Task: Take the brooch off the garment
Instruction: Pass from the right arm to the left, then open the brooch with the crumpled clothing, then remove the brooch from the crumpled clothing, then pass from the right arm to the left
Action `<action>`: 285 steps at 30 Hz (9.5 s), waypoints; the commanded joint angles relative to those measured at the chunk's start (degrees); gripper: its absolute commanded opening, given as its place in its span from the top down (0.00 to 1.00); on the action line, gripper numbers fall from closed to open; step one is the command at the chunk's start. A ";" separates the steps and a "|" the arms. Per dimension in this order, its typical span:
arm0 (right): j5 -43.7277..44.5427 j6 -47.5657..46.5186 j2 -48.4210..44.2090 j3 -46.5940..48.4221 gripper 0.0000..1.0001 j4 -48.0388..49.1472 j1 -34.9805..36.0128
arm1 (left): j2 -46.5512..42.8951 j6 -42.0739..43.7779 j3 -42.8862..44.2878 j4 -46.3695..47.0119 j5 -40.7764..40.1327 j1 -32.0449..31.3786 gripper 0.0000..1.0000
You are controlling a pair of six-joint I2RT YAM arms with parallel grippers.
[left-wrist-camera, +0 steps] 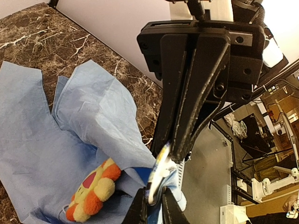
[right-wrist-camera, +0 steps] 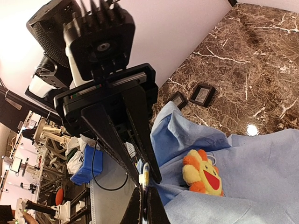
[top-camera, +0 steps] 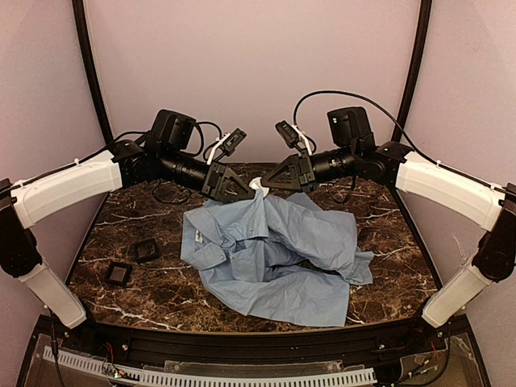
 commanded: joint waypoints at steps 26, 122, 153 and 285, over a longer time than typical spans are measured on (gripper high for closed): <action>-3.71 2.83 -1.21 -6.31 0.68 6.07 0.45 | -0.69 -0.11 -0.06 2.71 -2.12 -0.07 0.99; -2.74 11.09 -1.62 -11.55 0.66 21.42 -2.64 | 1.46 1.91 -1.60 -0.42 -0.46 2.61 0.99; -0.81 7.52 2.27 -6.77 1.00 18.29 -2.64 | 2.07 5.33 -2.56 -4.61 -2.97 2.60 0.30; -3.55 5.77 4.07 -0.87 0.22 17.86 0.67 | -15.68 -14.38 -14.10 8.76 -6.65 6.03 0.99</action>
